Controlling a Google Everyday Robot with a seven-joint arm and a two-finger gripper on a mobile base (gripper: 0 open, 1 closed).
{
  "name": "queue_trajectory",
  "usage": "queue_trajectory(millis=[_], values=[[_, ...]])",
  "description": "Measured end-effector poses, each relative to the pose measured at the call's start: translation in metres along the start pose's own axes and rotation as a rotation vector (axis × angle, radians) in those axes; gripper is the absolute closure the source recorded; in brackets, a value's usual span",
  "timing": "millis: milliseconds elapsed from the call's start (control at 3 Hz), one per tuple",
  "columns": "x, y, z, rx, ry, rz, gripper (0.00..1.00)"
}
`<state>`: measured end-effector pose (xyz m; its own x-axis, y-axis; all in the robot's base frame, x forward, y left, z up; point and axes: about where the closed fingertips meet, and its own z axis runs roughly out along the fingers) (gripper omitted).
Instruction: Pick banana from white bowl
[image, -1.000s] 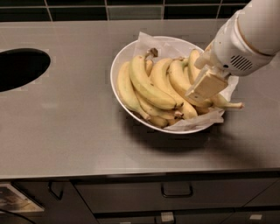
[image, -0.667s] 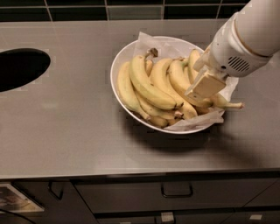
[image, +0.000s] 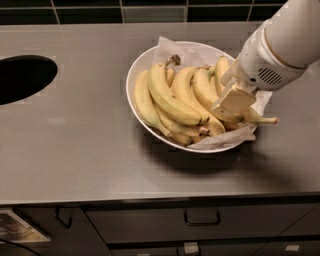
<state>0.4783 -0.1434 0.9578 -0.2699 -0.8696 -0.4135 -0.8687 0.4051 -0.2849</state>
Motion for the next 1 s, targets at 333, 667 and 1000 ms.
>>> queue_trajectory(millis=[333,667,1000], values=[[0.002,0.0,0.005,-0.009,0.004,0.007,0.49],[0.005,0.0,0.01,-0.022,0.007,0.014,0.5],[0.007,0.0,0.019,-0.04,0.016,0.021,0.5]])
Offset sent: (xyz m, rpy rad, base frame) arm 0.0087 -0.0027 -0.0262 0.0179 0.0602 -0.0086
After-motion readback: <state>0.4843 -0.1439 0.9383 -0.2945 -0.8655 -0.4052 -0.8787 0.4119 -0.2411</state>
